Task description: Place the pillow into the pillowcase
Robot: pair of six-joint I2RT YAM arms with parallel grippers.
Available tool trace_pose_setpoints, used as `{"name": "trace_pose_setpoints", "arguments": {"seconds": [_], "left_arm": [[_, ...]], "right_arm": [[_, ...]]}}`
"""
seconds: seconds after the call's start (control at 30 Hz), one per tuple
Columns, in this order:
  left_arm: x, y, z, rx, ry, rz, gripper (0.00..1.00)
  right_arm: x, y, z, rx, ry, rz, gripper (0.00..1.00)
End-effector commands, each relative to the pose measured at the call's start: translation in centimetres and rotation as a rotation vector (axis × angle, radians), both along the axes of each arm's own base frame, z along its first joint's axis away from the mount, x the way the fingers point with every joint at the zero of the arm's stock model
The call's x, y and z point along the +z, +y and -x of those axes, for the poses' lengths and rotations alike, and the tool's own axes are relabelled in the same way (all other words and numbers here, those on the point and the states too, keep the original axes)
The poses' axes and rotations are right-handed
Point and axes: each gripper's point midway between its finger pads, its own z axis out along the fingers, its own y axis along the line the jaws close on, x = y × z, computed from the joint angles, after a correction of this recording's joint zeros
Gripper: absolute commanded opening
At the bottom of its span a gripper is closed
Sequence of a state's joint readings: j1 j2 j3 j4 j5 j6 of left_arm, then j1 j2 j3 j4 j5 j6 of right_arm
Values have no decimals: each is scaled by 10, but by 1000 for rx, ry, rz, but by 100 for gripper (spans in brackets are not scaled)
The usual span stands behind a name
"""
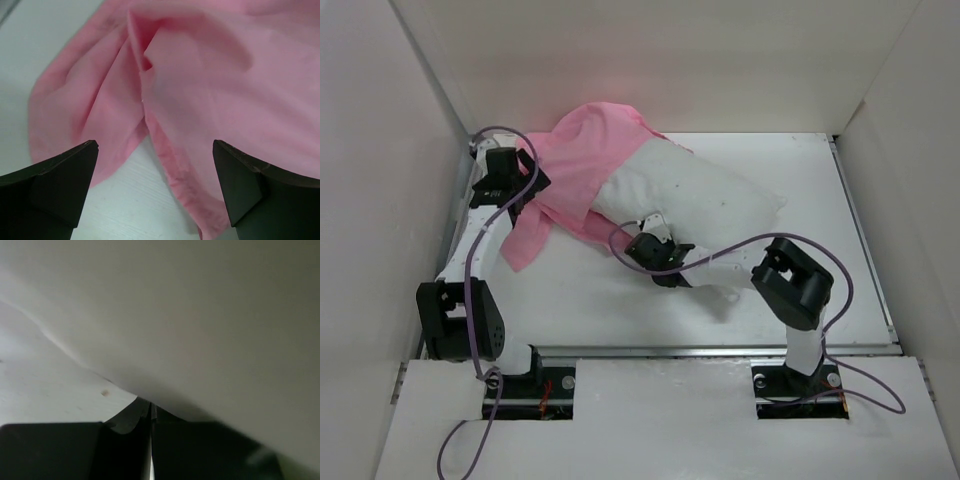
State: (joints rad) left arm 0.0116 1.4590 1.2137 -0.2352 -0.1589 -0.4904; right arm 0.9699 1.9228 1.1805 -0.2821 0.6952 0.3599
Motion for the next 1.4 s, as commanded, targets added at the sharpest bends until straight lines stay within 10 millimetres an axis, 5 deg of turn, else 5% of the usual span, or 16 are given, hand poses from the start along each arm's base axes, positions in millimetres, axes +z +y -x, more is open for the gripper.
{"name": "trace_pose_setpoints", "arguments": {"seconds": [0.0,0.2,0.23,0.37,0.5,0.6,0.7,0.83,0.93,1.0,1.03,1.07,1.17,1.2,1.23,1.37], "left_arm": [[-33,3,19,99,39,80,100],[-53,25,64,244,-55,225,100],[-73,27,78,276,-27,226,100],[-105,39,98,361,47,238,100],[-122,39,91,372,76,244,100],[-133,46,85,393,134,225,100],[-137,51,76,395,138,218,100],[-151,50,57,364,159,221,80],[-150,58,41,357,167,214,43],[-159,61,37,355,201,214,27],[-153,62,28,354,183,214,8],[-153,67,28,365,190,215,0],[-141,82,18,386,160,181,0],[-138,92,18,417,149,162,0],[-133,99,16,427,139,147,0],[-104,135,10,510,79,91,0]], "right_arm": [[19,-20,6,-61,19,-18,0],[68,40,-3,213,1,-175,0],[78,52,-4,259,-7,-212,0],[114,113,-16,486,-60,-318,17],[99,143,-32,569,-51,-273,25],[110,161,-43,614,-118,-300,43],[93,165,-46,624,-118,-281,66],[75,173,-52,624,-103,-270,66],[62,178,-61,604,-103,-251,67],[65,184,-69,589,-125,-252,67],[50,185,-70,588,-103,-235,67],[42,183,-73,574,-93,-213,67],[26,177,-85,489,-94,-161,55],[25,173,-87,464,-95,-153,40],[22,165,-89,428,-102,-134,1],[17,134,-70,382,-73,-119,0]]}}
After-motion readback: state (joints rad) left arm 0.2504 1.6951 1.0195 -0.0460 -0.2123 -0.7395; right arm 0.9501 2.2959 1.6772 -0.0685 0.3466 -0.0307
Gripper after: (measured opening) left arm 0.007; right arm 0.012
